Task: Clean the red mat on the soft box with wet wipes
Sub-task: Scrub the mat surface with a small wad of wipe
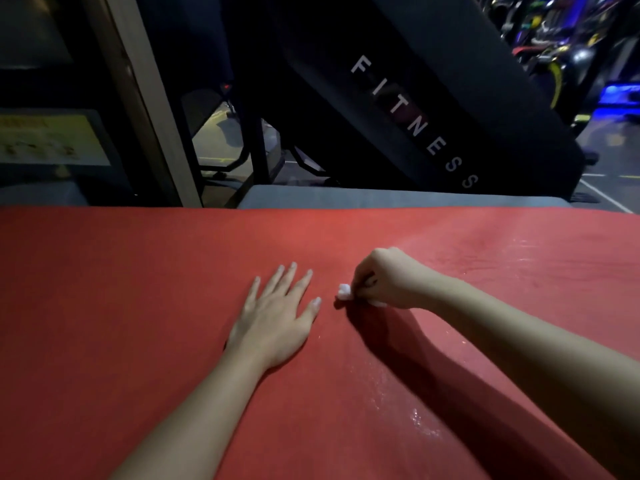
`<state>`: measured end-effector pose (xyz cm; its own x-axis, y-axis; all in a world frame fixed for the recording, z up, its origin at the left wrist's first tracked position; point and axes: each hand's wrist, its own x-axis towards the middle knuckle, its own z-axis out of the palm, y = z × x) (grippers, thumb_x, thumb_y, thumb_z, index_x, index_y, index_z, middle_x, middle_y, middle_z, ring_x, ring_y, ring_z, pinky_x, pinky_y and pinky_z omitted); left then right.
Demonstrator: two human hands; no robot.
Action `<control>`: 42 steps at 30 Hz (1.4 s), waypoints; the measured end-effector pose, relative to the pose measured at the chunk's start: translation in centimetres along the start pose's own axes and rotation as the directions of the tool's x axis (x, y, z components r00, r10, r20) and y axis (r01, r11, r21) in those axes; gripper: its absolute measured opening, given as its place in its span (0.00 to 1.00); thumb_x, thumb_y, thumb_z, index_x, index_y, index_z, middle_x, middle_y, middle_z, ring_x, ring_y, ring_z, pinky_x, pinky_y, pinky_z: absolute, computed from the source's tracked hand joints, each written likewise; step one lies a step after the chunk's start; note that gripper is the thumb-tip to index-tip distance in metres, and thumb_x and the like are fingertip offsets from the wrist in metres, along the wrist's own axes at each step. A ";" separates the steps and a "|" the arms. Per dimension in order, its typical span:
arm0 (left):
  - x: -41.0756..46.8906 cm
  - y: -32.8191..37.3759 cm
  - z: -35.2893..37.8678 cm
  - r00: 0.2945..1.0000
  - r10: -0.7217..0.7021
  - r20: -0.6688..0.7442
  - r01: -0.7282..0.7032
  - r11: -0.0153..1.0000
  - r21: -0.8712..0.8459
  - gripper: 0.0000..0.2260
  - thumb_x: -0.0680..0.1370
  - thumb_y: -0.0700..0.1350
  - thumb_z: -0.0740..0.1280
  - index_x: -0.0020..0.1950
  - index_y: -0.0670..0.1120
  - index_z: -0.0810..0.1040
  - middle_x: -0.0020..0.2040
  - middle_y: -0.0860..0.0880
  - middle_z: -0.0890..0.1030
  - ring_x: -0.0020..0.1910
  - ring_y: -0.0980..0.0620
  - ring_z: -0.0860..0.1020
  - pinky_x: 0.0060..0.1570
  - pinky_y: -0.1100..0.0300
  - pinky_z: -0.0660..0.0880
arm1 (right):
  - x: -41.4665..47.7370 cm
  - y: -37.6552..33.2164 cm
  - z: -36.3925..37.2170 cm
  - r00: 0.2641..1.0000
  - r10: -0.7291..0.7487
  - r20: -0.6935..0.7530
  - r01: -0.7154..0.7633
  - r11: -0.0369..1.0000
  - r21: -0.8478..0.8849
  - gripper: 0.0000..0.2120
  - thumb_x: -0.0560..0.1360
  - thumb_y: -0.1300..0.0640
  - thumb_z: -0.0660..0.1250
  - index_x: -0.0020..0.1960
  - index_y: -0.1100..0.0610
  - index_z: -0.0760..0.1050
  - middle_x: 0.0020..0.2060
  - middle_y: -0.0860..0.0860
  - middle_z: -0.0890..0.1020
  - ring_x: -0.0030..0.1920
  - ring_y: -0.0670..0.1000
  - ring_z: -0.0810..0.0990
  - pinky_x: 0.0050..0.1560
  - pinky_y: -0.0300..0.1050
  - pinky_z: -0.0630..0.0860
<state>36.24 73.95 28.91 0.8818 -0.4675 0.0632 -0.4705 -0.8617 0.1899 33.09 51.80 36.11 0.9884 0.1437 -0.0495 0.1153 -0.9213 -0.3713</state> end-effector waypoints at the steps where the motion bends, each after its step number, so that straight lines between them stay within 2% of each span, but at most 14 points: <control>1: -0.1 0.0 0.1 1.000 -0.002 0.001 0.002 1.000 0.008 0.27 0.84 0.63 0.46 0.83 0.60 0.47 0.84 0.57 0.44 0.81 0.59 0.40 0.80 0.49 0.39 | 0.8 0.2 0.0 0.999 0.008 -0.052 -0.007 1.000 0.001 0.08 0.71 0.49 0.71 0.43 0.52 0.85 0.35 0.51 0.85 0.38 0.49 0.82 0.40 0.41 0.75; 4: -0.1 0.0 0.0 1.000 -0.006 0.006 0.006 1.000 0.016 0.28 0.84 0.63 0.46 0.83 0.60 0.46 0.84 0.57 0.44 0.81 0.59 0.40 0.80 0.49 0.39 | 4.4 2.0 0.1 0.967 0.055 -0.249 -0.070 0.996 -0.051 0.08 0.74 0.54 0.70 0.45 0.57 0.85 0.38 0.57 0.83 0.43 0.57 0.81 0.41 0.45 0.72; 6: -0.1 0.2 -0.2 1.000 -0.005 0.010 0.005 1.000 0.018 0.28 0.84 0.64 0.45 0.83 0.60 0.46 0.84 0.57 0.44 0.81 0.59 0.40 0.80 0.48 0.39 | 6.0 2.9 -0.2 0.942 0.152 -0.300 -0.156 0.988 0.011 0.15 0.75 0.47 0.70 0.43 0.58 0.84 0.35 0.57 0.81 0.39 0.57 0.79 0.37 0.43 0.67; 9: -0.3 0.2 -0.3 1.000 -0.005 0.014 0.005 1.000 0.019 0.28 0.84 0.63 0.45 0.83 0.60 0.46 0.84 0.57 0.44 0.81 0.58 0.40 0.80 0.48 0.39 | 6.0 2.8 -0.8 0.964 0.169 -0.207 -0.165 0.986 0.037 0.17 0.72 0.42 0.72 0.43 0.56 0.84 0.34 0.54 0.82 0.38 0.53 0.79 0.37 0.40 0.68; 12: -0.3 0.2 -0.2 1.000 -0.004 -0.005 0.004 1.000 0.030 0.28 0.84 0.63 0.46 0.83 0.60 0.46 0.84 0.57 0.44 0.81 0.58 0.40 0.80 0.49 0.40 | 4.4 2.6 -1.1 0.999 0.039 -0.035 -0.041 0.997 -0.064 0.03 0.71 0.54 0.73 0.45 0.50 0.85 0.37 0.47 0.84 0.39 0.47 0.80 0.34 0.33 0.70; 14: -0.2 0.3 -0.1 1.000 -0.001 -0.013 0.002 1.000 0.028 0.28 0.84 0.63 0.46 0.83 0.60 0.45 0.84 0.57 0.43 0.81 0.58 0.40 0.80 0.49 0.39 | 4.4 3.2 -0.7 1.000 -0.024 -0.018 0.023 0.996 -0.081 0.04 0.71 0.55 0.72 0.45 0.49 0.84 0.39 0.47 0.84 0.39 0.46 0.79 0.34 0.32 0.70; 18: -0.2 0.1 -0.4 0.999 0.009 0.031 -0.010 1.000 0.025 0.28 0.84 0.64 0.45 0.83 0.60 0.43 0.83 0.57 0.41 0.81 0.59 0.38 0.80 0.49 0.37 | 7.0 4.5 0.6 0.947 -0.062 -0.316 0.053 0.998 -0.037 0.06 0.74 0.56 0.68 0.46 0.52 0.84 0.40 0.51 0.81 0.43 0.55 0.80 0.42 0.45 0.74; 21: -0.2 0.2 -0.5 1.000 0.007 0.019 -0.007 1.000 0.024 0.28 0.84 0.64 0.45 0.83 0.61 0.44 0.83 0.58 0.42 0.81 0.60 0.38 0.80 0.50 0.37 | 9.1 5.4 1.1 0.911 -0.086 -0.403 0.066 0.996 -0.062 0.07 0.74 0.52 0.68 0.44 0.53 0.84 0.39 0.51 0.78 0.42 0.58 0.80 0.42 0.49 0.76; 25: -0.3 0.3 -0.5 1.000 0.006 0.015 -0.007 0.999 0.039 0.28 0.84 0.64 0.45 0.83 0.61 0.43 0.83 0.58 0.42 0.81 0.60 0.38 0.80 0.50 0.37 | 10.3 5.0 0.8 0.933 0.002 -0.359 -0.020 0.999 -0.045 0.11 0.74 0.49 0.72 0.44 0.56 0.84 0.41 0.55 0.80 0.43 0.60 0.79 0.43 0.46 0.74; 30: -0.2 0.4 -0.5 1.000 -0.001 0.022 0.000 0.999 0.051 0.28 0.84 0.64 0.44 0.83 0.61 0.42 0.83 0.58 0.41 0.81 0.59 0.37 0.80 0.49 0.38 | 9.4 5.5 0.5 0.971 0.000 -0.237 -0.028 0.993 -0.114 0.12 0.75 0.49 0.69 0.42 0.58 0.83 0.37 0.58 0.83 0.40 0.60 0.80 0.40 0.49 0.77; 34: -0.3 0.2 -0.4 1.000 0.005 0.024 -0.006 0.998 0.056 0.34 0.77 0.68 0.35 0.83 0.61 0.42 0.83 0.58 0.41 0.81 0.60 0.37 0.80 0.49 0.38 | 12.0 6.2 0.2 0.931 0.000 -0.365 -0.033 0.996 -0.084 0.12 0.76 0.51 0.69 0.43 0.61 0.82 0.40 0.59 0.82 0.43 0.61 0.80 0.41 0.47 0.74; 38: -0.2 0.5 -0.5 1.000 -0.011 0.003 0.011 0.999 0.033 0.36 0.73 0.68 0.31 0.82 0.62 0.40 0.83 0.59 0.40 0.80 0.61 0.35 0.80 0.51 0.38 | 14.8 7.1 -0.1 0.888 0.183 -0.423 -0.171 0.983 0.066 0.14 0.75 0.46 0.70 0.46 0.58 0.84 0.44 0.59 0.83 0.47 0.61 0.81 0.43 0.44 0.71; 40: -0.1 0.5 -0.6 1.000 -0.008 -0.007 0.008 1.000 0.029 0.36 0.73 0.68 0.31 0.82 0.62 0.41 0.83 0.59 0.40 0.80 0.61 0.36 0.80 0.50 0.38 | 15.0 7.4 -1.0 0.917 0.163 -0.365 -0.179 0.984 -0.010 0.12 0.75 0.47 0.69 0.46 0.55 0.84 0.44 0.59 0.84 0.47 0.61 0.81 0.44 0.45 0.74; 42: 0.0 0.3 -0.4 1.000 -0.007 0.008 0.007 0.999 0.038 0.36 0.74 0.68 0.32 0.83 0.62 0.41 0.83 0.58 0.41 0.80 0.60 0.37 0.80 0.50 0.39 | 14.5 7.3 -1.9 0.968 0.095 -0.234 -0.121 0.987 -0.101 0.16 0.74 0.42 0.70 0.41 0.55 0.83 0.37 0.56 0.83 0.41 0.58 0.82 0.41 0.45 0.75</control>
<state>36.10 73.77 29.36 0.8849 -0.4627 0.0538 -0.4652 -0.8719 0.1530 48.48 46.43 34.47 0.9905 -0.0330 0.1339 0.0040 -0.9638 -0.2667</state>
